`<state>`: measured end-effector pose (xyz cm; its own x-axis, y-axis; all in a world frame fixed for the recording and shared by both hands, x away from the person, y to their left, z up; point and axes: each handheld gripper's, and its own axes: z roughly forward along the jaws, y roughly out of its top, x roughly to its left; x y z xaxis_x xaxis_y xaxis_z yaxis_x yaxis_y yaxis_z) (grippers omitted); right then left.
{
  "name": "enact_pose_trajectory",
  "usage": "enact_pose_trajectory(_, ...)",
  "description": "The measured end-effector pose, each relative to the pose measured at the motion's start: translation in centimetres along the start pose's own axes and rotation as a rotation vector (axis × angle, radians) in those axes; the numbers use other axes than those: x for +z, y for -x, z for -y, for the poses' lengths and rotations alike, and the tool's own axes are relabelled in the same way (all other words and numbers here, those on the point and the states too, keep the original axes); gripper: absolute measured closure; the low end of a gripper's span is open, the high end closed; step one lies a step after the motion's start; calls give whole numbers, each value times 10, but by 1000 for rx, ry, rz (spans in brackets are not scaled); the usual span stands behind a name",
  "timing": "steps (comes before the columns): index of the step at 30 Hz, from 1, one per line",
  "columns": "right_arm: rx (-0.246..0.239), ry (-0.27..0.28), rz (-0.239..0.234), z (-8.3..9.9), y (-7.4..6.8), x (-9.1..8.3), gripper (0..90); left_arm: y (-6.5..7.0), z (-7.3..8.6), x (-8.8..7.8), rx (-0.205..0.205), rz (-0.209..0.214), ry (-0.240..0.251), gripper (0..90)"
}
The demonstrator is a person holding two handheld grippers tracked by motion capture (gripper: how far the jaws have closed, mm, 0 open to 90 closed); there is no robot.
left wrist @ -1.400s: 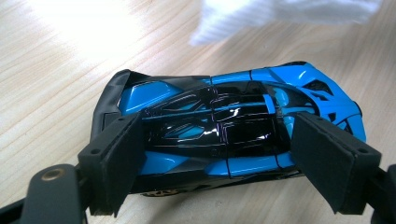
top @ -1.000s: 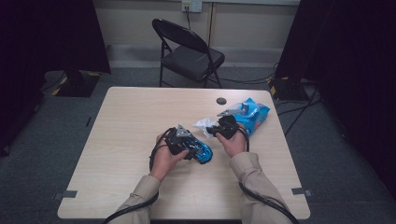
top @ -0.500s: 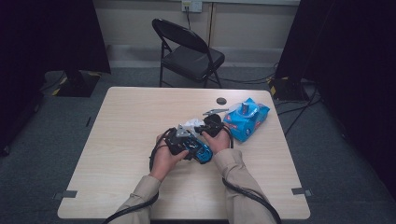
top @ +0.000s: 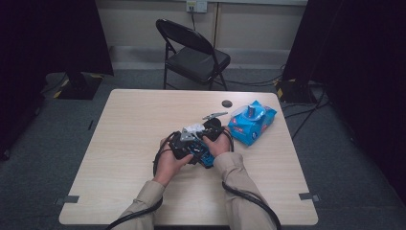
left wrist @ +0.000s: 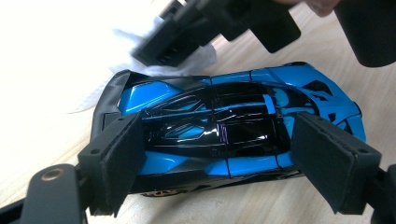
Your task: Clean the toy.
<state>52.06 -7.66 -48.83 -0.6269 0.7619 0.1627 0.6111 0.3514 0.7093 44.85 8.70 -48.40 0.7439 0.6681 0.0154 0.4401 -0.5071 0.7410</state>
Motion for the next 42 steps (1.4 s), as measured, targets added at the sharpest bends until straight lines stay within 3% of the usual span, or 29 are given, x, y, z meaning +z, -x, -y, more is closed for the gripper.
enact_pose_trajectory(9, 27, 12, -34, 9, 5, -4, 814, 0, 0, 0, 0, 0, 0, 177)
enact_pose_trajectory(23, -26, -3, -45, 17, 7, -17, 816, 0, 1, 0, -3, -2, 9, 177)
enact_pose_trajectory(42, -52, -10, -73, 35, 16, -31, 816, 0, 1, 0, -1, -1, 5, 178)
